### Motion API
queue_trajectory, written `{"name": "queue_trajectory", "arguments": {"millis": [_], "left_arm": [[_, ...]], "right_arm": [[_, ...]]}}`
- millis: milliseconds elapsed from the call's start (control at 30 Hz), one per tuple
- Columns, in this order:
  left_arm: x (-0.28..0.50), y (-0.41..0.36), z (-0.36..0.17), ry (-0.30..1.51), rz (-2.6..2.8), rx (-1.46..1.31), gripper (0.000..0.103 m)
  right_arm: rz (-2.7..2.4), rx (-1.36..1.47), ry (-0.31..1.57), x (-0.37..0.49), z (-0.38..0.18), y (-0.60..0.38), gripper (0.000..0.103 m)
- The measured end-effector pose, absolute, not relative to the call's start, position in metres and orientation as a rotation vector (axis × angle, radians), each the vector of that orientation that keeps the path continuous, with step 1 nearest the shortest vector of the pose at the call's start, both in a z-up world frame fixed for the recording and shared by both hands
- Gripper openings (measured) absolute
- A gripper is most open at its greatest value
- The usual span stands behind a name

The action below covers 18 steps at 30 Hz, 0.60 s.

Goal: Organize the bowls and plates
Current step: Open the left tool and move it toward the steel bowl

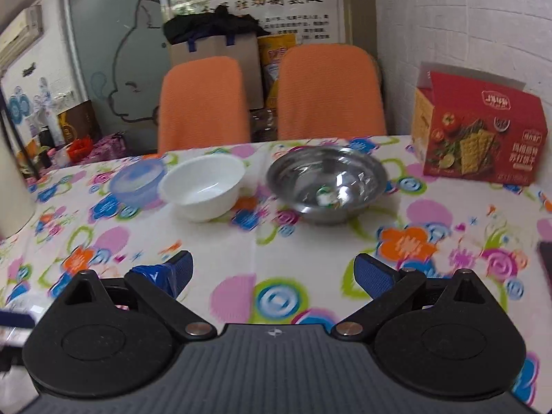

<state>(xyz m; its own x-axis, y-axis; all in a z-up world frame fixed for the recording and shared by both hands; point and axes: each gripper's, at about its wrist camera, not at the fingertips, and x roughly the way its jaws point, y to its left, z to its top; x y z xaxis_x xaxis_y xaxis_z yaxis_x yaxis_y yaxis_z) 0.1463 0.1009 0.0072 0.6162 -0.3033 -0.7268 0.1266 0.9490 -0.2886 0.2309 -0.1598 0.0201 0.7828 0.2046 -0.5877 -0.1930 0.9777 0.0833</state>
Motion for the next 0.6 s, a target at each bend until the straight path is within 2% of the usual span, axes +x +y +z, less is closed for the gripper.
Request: {"name": "queue_trajectory", "arguments": {"millis": [100,267,400,600], "left_arm": [[0.151,0.103,0.008,0.876,-0.241,-0.222,0.078],[0.159,0.118,0.009,0.881,-0.181,-0.238,0.078],[0.166,0.129,0.009,0.884,-0.147,-0.251,0.078],[0.173,0.130,0.005,0.890,-0.158,-0.278,0.078]], "right_arm": [[0.171,-0.022,0.692,0.299,0.026,-0.165,0.087],[0.108,-0.114,0.878,0.385,-0.001,-0.163,0.089],[0.101,-0.180,1.007,0.412,-0.025,-0.165,0.087],[0.144,-0.163,1.097,0.411,-0.030,-0.165,0.087]]}}
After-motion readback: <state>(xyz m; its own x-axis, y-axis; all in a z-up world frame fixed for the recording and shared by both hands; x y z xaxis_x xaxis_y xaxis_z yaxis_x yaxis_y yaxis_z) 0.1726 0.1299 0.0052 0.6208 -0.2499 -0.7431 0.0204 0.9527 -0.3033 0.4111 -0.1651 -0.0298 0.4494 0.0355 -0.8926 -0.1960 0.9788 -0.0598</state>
